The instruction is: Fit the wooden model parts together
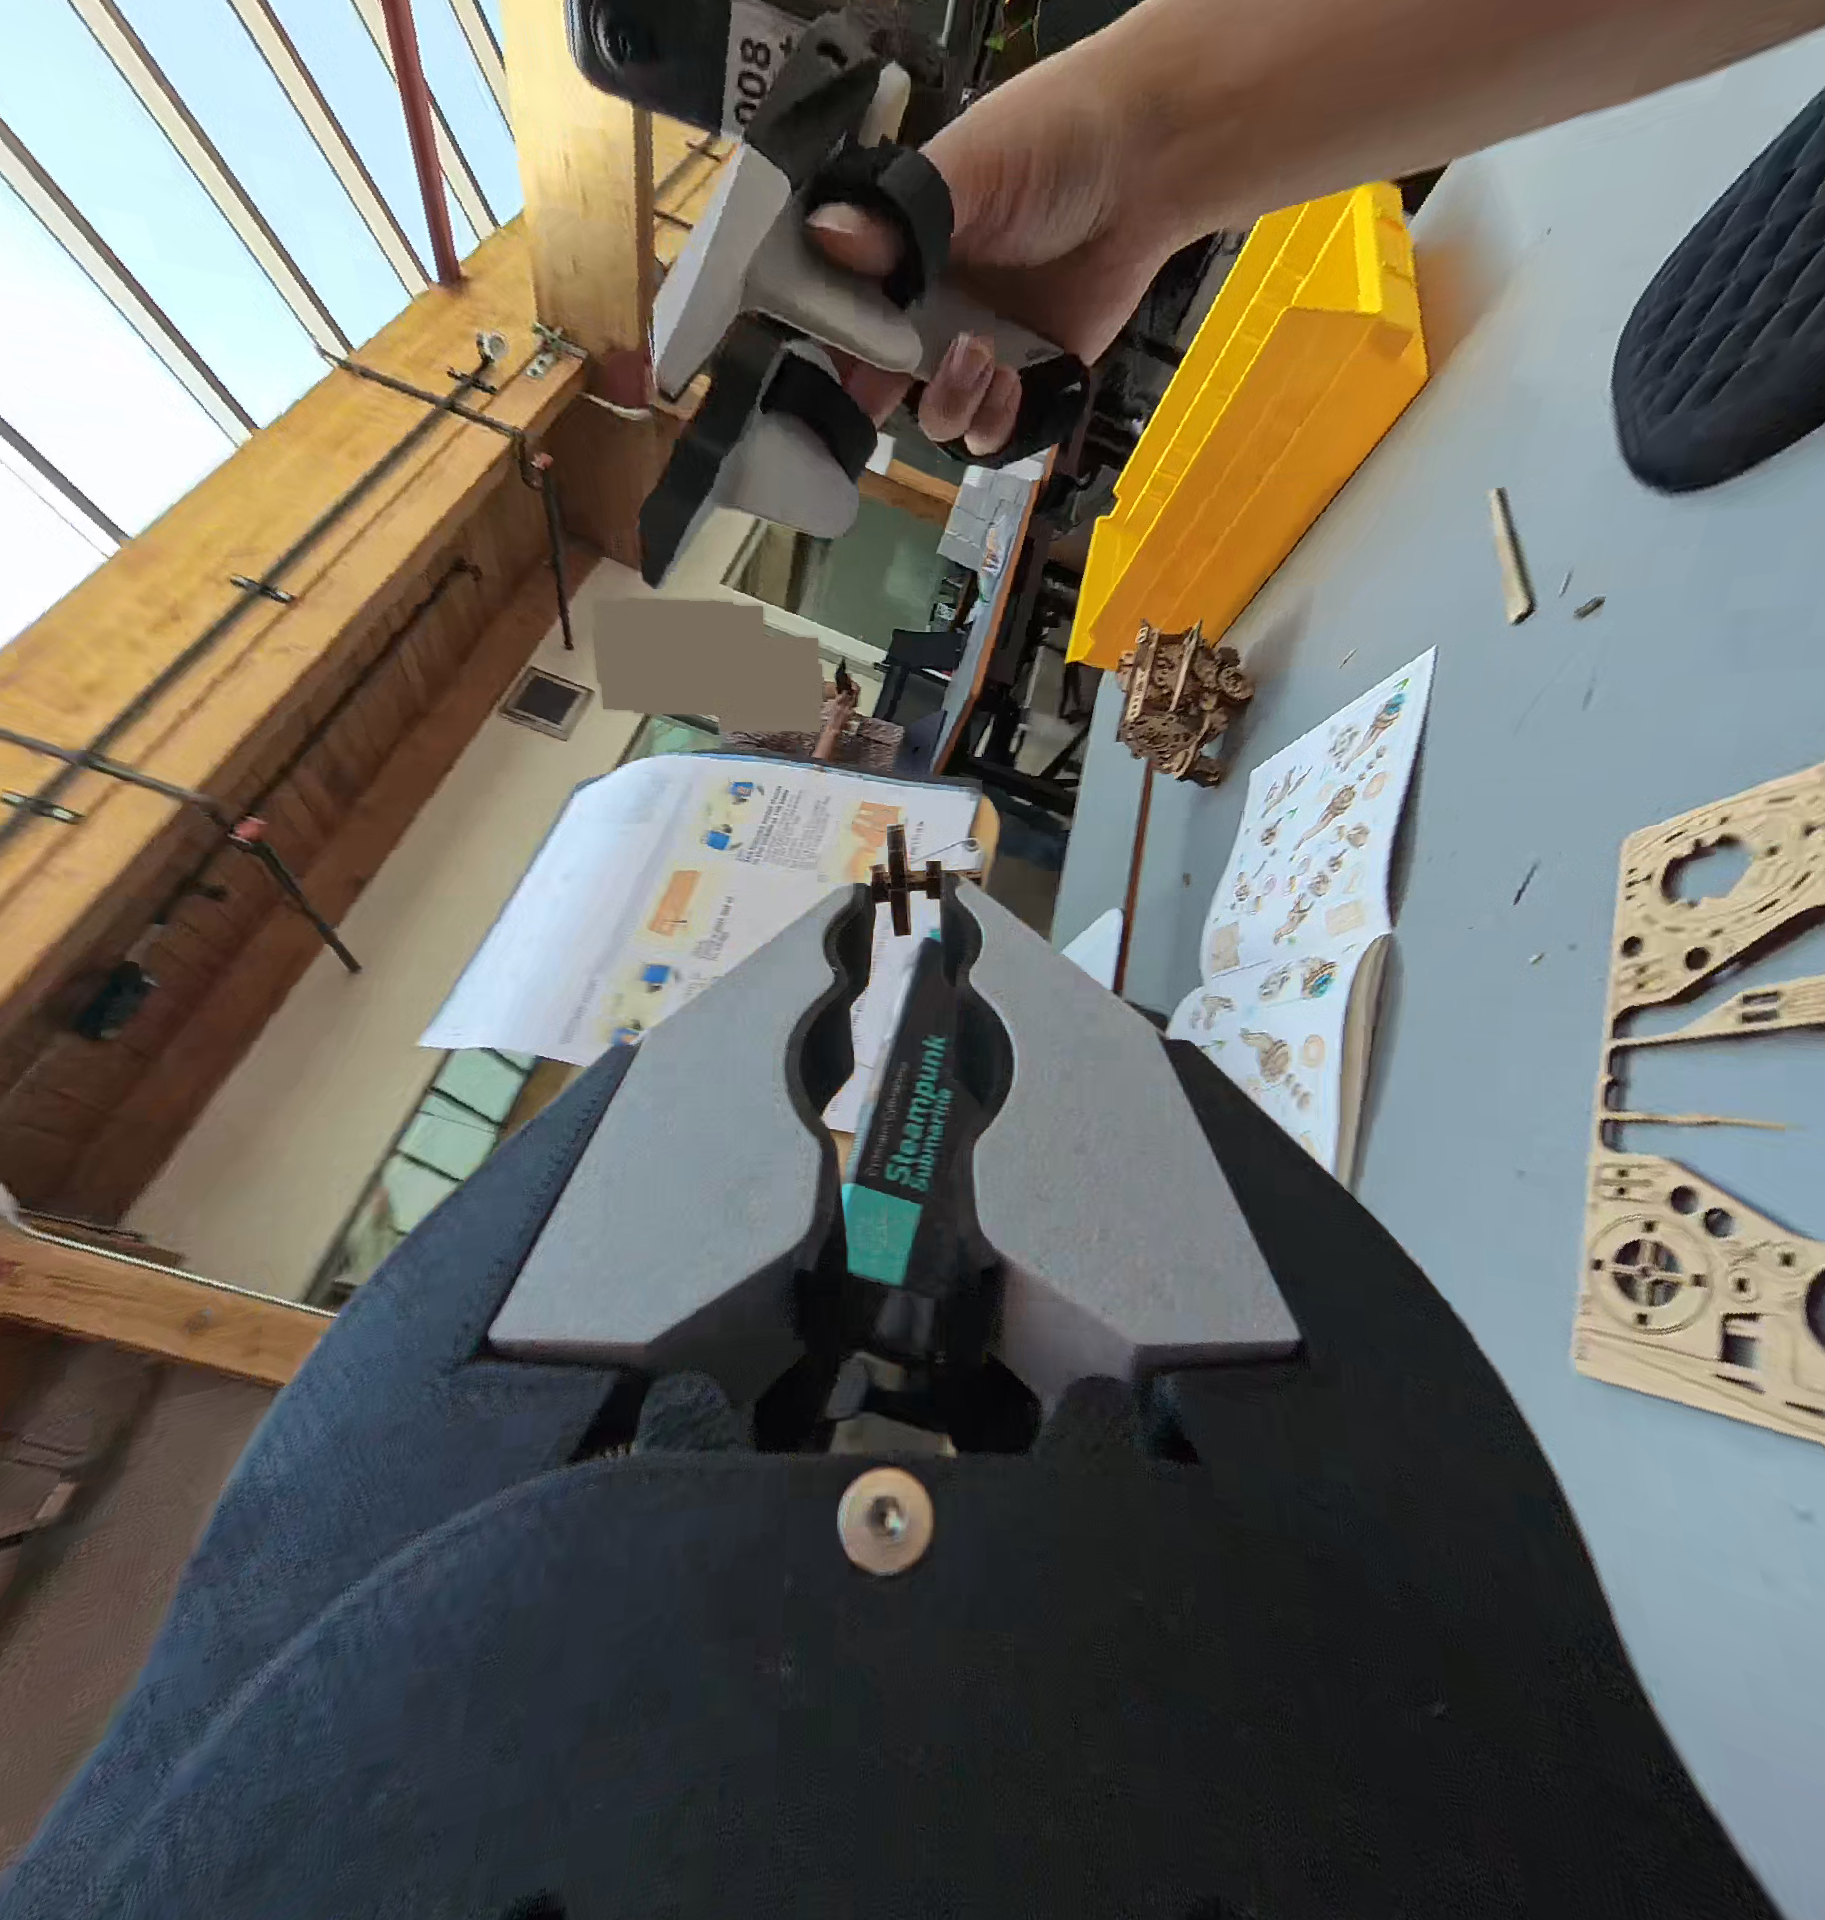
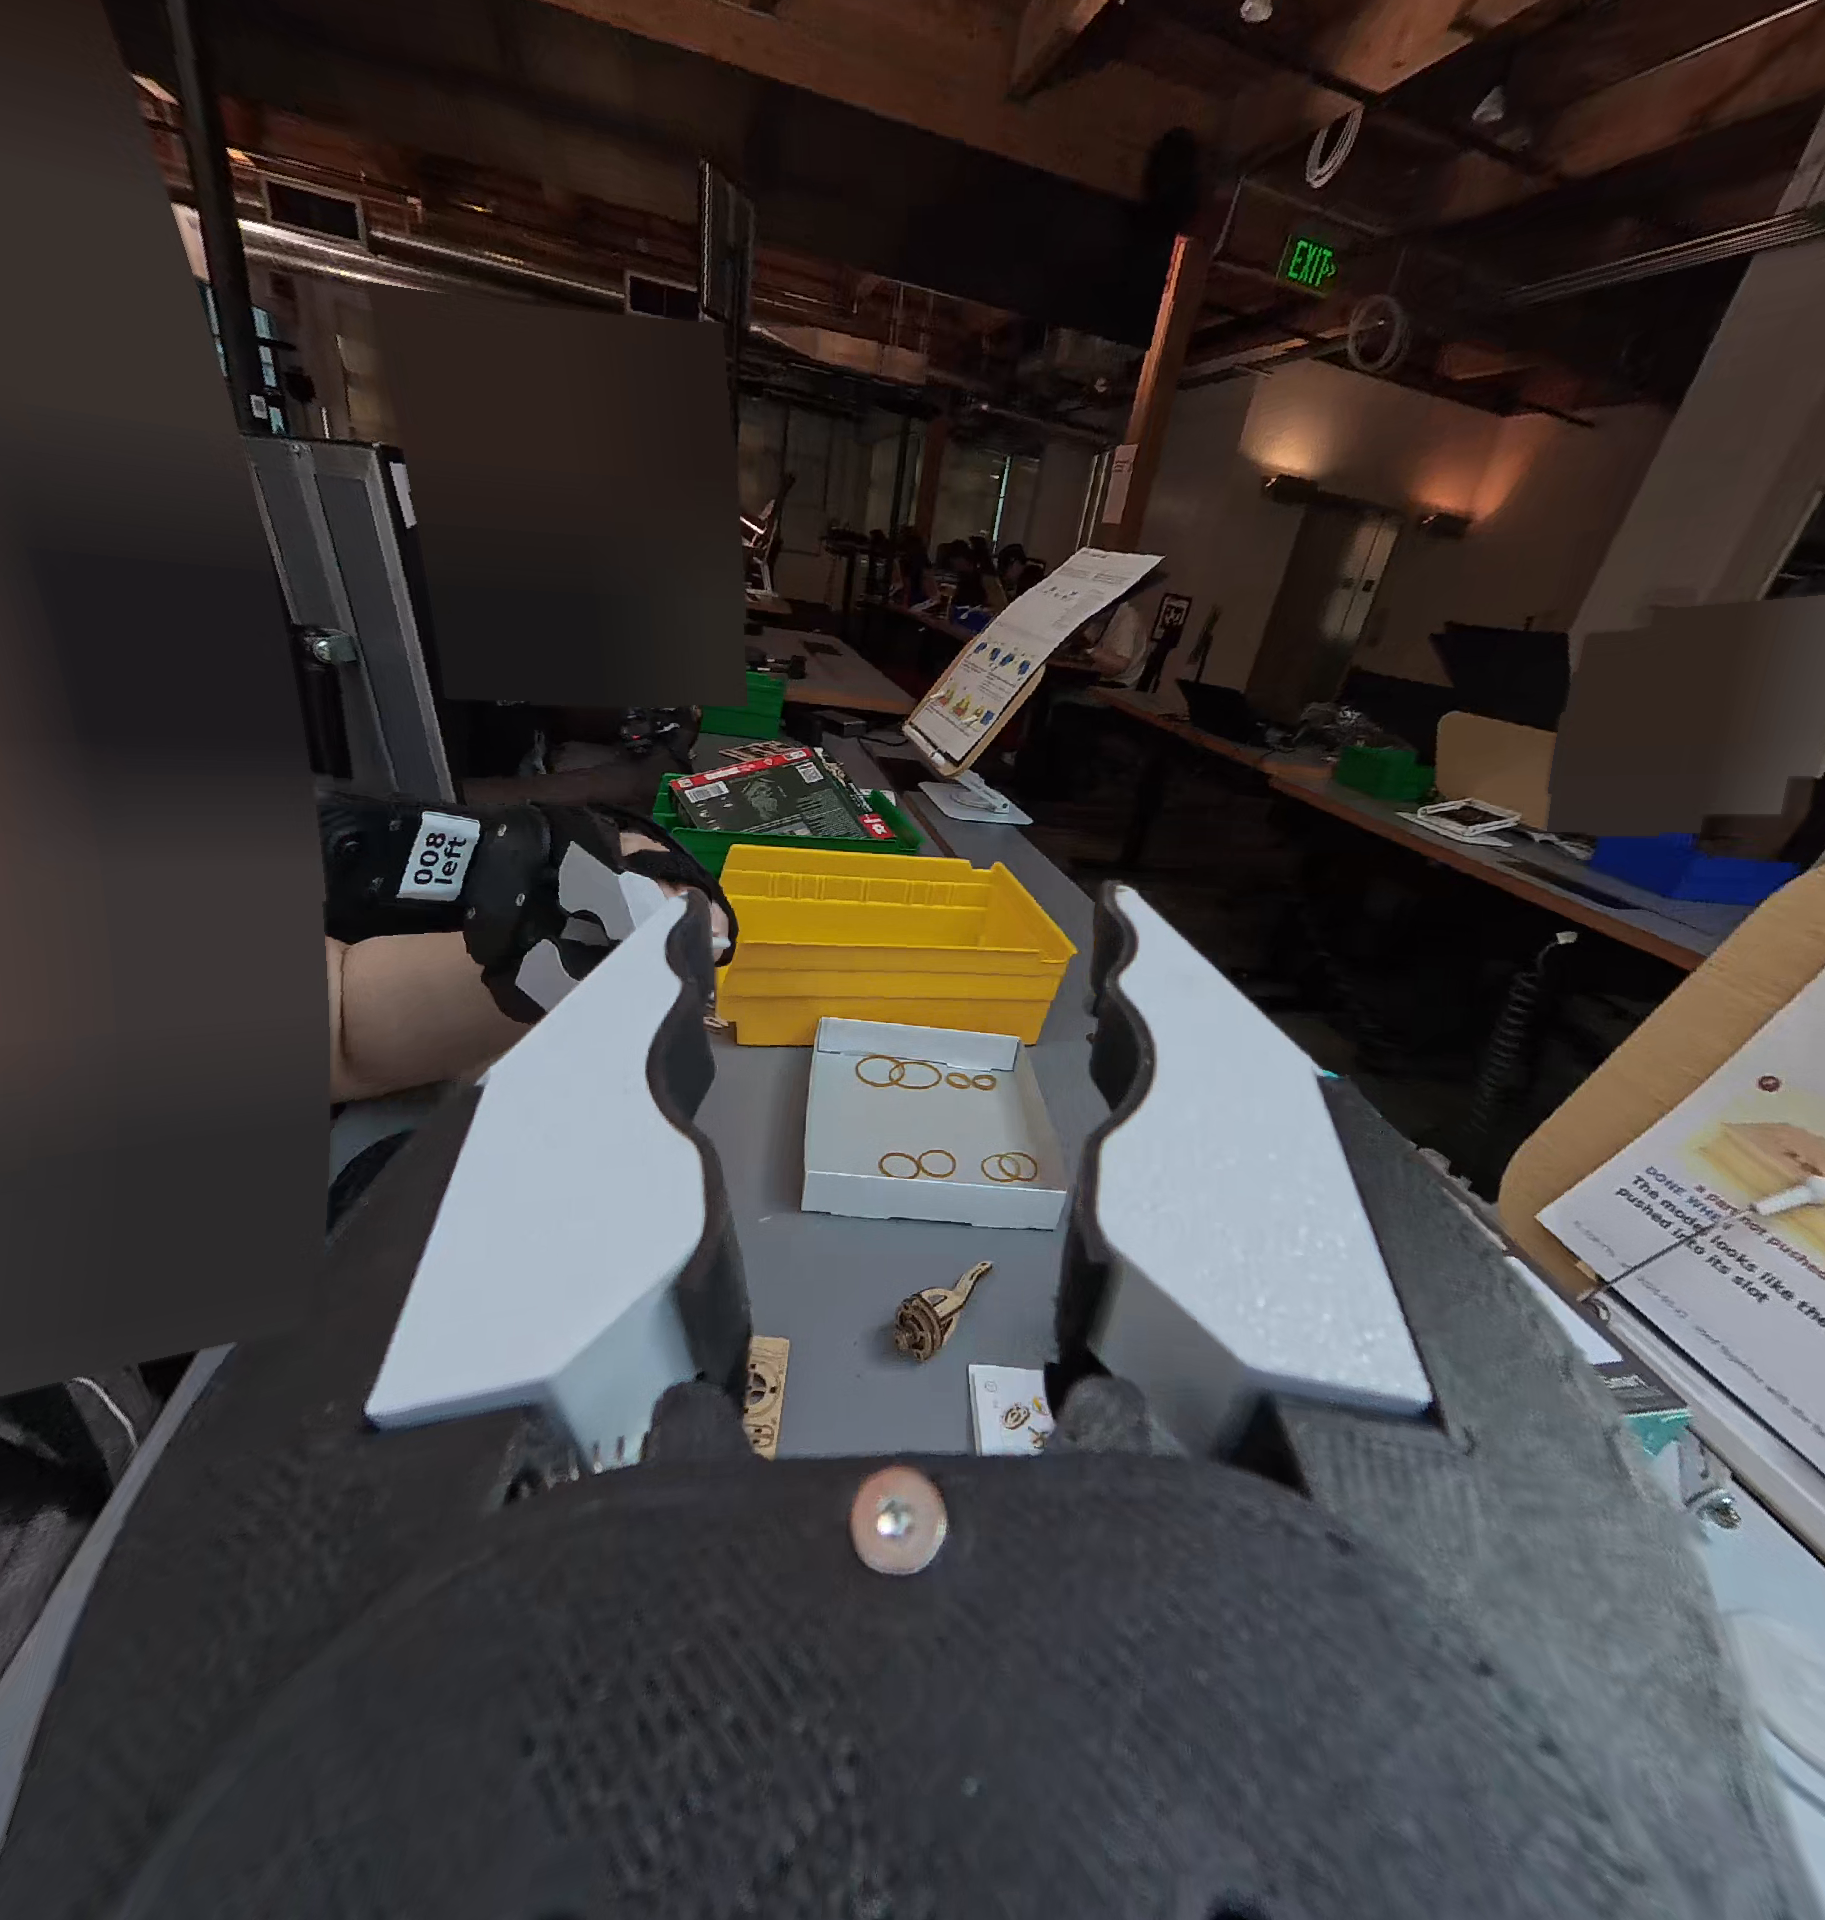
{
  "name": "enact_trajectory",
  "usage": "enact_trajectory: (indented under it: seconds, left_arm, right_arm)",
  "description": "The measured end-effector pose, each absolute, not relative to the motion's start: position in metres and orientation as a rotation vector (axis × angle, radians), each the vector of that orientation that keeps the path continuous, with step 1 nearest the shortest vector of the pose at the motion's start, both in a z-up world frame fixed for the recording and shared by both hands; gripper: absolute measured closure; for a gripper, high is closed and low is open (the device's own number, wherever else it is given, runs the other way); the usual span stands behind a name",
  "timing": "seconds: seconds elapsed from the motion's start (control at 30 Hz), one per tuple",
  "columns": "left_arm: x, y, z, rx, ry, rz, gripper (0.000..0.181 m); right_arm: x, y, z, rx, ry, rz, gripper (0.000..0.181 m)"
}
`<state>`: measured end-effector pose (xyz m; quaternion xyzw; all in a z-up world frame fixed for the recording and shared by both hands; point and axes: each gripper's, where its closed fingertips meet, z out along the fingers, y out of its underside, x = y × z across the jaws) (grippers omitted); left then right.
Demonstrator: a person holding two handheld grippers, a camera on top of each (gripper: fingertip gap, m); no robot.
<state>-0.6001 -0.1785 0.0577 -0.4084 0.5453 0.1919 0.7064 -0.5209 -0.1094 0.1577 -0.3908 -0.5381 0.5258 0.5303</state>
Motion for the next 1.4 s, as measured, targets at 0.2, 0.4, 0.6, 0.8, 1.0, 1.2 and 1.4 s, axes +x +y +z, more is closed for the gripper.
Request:
enact_trajectory:
  seconds: [0.2,0.4,0.6,0.8,1.0,1.2,1.4]
  left_arm:
    - [-0.586,-0.173,0.044,-1.26,1.056,-0.306,0.17]
    - [-0.574,-0.165,0.016,-1.435,0.975,-0.704,0.17]
    - [-0.556,-0.154,-0.034,-1.548,0.974,-0.845,0.17]
    - [-0.543,-0.155,-0.081,-1.532,1.139,-0.765,0.17]
    - [-0.545,-0.158,-0.101,-1.46,1.294,-0.543,0.17]
    - [-0.544,-0.163,-0.109,-1.439,1.354,-0.488,0.171]
    - [-0.541,-0.169,-0.115,-1.407,1.417,-0.44,0.17]
  right_arm:
    - [-0.518,-0.096,0.137,-0.859,-1.4,0.947,0.108]
    - [-0.512,-0.096,0.118,-0.84,-1.475,0.9,0.144]
    - [-0.503,-0.109,0.009,-1.063,-1.566,1.124,0.145]
    - [-0.522,-0.142,-0.057,-1.08,-1.627,1.123,0.145]
    - [-0.545,-0.158,-0.08,-1.054,-1.712,1.061,0.155]
    - [-0.548,-0.16,-0.11,-1.048,-1.83,0.913,0.159]
    - [-0.552,-0.167,-0.113,-0.998,-1.854,0.861,0.162]
